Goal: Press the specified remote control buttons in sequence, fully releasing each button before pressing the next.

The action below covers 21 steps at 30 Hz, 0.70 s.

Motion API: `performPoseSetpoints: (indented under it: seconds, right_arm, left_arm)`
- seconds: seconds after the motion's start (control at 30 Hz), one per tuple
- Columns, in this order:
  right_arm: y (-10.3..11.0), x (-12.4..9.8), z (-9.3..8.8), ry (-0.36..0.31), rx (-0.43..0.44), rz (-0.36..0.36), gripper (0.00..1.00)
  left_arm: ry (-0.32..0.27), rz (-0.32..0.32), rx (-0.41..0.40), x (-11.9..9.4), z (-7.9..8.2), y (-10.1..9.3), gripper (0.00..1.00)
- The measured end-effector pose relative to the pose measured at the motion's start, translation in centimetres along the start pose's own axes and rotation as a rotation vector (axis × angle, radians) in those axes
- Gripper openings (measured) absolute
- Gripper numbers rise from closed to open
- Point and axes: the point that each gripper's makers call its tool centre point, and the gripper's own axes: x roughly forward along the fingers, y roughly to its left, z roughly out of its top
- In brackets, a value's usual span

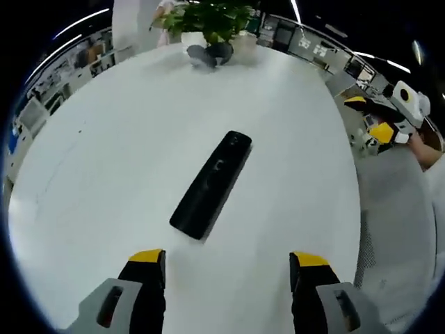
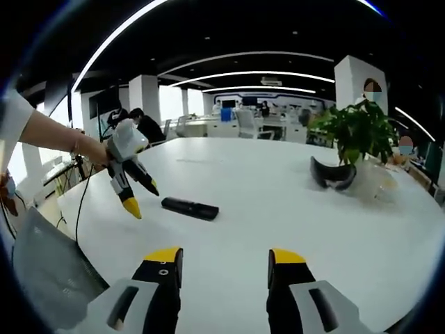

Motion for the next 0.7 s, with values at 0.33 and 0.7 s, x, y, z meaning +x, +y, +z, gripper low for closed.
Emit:
performPoseSetpoints:
  seconds: [0.33, 0.7]
  right_arm:
    - [-0.2, 0.1, -0.2, 0.007, 0.005, -0.007, 0.46]
    - [0.0, 0.2, -0.4, 0.019, -0.004, -0.002, 0.44]
  left_arm:
    - [0.048, -0.022, 0.046, 2.2, 1.6, 0.1, 0.76]
    - [0.076, -0.006, 0.12, 3.5, 3.6, 0.8, 0.74]
